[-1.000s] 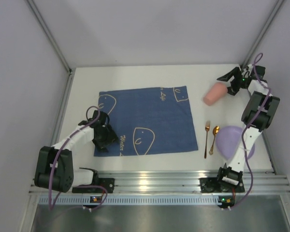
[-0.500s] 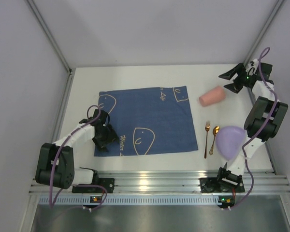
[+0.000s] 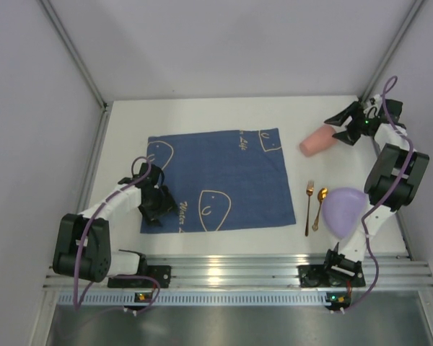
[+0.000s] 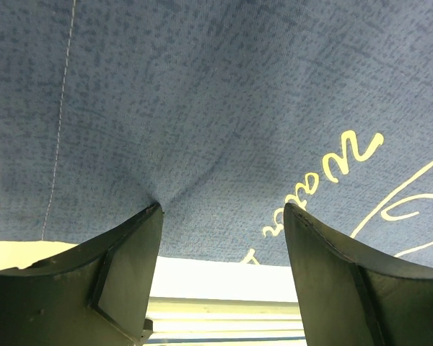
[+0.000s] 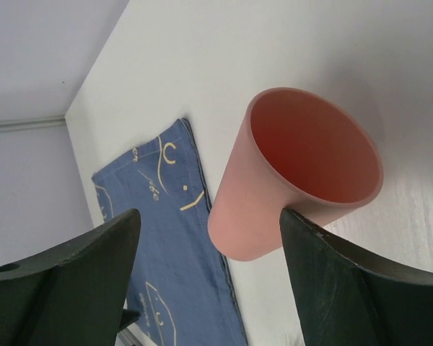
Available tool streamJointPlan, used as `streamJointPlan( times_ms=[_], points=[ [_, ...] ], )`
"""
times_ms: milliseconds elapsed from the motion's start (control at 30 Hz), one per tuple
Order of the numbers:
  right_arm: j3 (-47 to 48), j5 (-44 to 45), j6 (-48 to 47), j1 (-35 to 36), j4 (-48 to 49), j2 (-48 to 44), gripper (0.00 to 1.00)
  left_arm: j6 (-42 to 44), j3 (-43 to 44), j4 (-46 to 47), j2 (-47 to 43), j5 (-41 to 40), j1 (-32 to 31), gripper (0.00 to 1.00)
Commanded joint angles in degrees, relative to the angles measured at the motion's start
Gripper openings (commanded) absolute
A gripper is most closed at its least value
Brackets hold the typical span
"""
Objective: Set the dinner table for one person
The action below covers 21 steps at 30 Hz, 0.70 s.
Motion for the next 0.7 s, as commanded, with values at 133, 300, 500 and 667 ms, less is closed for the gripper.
streamJointPlan(
  times_ms=[133,300,500,667],
  points=[
    [2.55,-4.57,2.11,-0.3,5.34,-2.71,0.79,1.33,0.79,0.16,-0.25,1.22,-0.18,0.73],
    [3.26,-6.86,5.28,-0.65,10.18,-1.75,0.8,1.59,0.87,0.33,0.37,1.75,-0.18,0.73],
    [3.52,-6.51,12.22,-2.85,19.14,0.63,0.79,1.59,0.79,0.07,-0.24,1.84,-0.35,0.73],
    [9.22,-5.11,11.62,-3.2,17.77,5.72,0.79,1.24,0.87,-0.28,-0.16,1.4,-0.62,0.73]
  ],
)
